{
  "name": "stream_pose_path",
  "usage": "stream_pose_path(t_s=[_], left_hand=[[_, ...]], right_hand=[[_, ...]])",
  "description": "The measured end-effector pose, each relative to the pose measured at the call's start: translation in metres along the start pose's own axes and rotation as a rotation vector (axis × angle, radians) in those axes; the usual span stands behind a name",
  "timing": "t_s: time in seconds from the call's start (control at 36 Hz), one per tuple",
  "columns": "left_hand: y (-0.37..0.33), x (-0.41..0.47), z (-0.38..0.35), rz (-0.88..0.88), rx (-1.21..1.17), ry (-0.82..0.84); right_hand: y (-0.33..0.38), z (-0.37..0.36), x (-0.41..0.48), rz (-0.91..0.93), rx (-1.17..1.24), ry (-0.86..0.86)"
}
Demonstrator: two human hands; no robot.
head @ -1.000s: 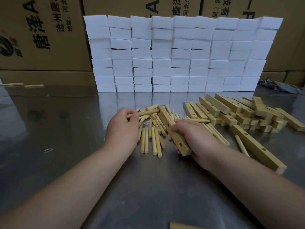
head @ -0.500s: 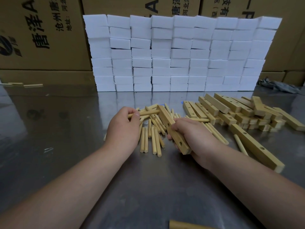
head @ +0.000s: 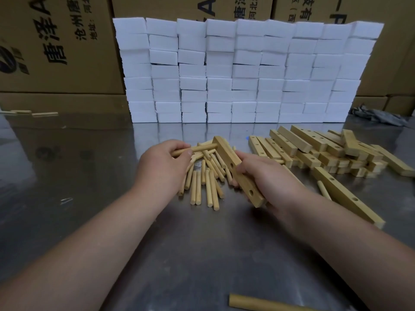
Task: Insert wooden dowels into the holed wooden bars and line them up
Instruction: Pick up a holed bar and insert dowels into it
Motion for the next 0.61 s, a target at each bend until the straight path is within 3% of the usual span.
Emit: stream_pose_path(t_s=[0.22,0.44,0.61], left_hand=[[-0.012,-0.006,-0.001,-0.234,0.265,0.077],[-0.017,-0.011,-0.001,-0.325,0.229,0.054],[-0.016,-0.012,-0.001,-0.283,0.19,0.095]], right_hand=[[-0.004,-0.001,0.001,-0.035,0.004,0.038],[0.001,-0.006,-0.004,-0.046,0.09,0.125],[0.007,-0.001,-0.003,-0.006,0.078,0.127]])
Point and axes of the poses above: each hand's wrist, its own x-axis towards the middle knuckle, its own z-axis out of the back of the hand, y = z × x, the point moved 7 cm from there along x, towards the middle knuckle, and after that the axes turned 15 degrees about -y, right-handed, at the moved point
